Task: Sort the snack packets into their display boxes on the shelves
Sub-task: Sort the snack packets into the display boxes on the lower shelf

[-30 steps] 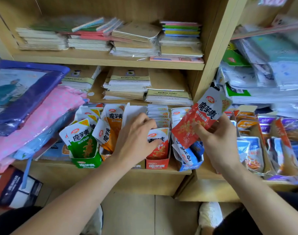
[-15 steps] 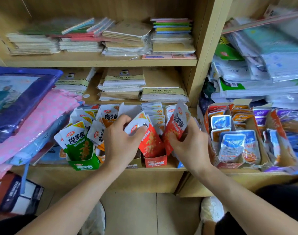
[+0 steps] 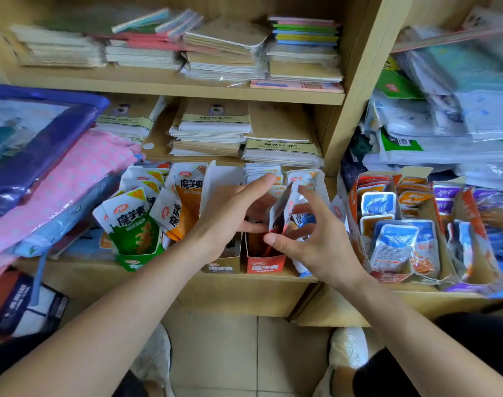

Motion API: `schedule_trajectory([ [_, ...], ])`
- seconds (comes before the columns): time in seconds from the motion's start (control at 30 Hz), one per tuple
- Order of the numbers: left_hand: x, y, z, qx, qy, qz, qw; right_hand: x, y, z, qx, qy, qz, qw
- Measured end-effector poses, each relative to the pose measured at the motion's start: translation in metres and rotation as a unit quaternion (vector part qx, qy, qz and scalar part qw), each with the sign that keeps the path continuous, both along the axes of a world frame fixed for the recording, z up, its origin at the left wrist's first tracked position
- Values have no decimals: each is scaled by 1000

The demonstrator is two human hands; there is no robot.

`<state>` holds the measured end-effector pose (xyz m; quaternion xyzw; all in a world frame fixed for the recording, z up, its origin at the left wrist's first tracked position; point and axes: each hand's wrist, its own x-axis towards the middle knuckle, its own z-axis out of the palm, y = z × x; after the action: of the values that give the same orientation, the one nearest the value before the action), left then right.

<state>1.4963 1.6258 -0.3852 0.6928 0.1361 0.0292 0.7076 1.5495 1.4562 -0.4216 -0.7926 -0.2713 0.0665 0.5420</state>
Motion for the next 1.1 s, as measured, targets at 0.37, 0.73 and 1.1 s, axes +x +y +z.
schedule_trajectory([
  [0.37,13,24,-17,156,23,-220,963,15,-33,-3,110,10,16,994],
  [0.73,12,20,-16,58,49,-349,934,2,-29,-2,48,-22,-18,998],
  [1.1,13,51,-25,609,-100,-77,783,8,-34,-20,91,21,-62,994],
])
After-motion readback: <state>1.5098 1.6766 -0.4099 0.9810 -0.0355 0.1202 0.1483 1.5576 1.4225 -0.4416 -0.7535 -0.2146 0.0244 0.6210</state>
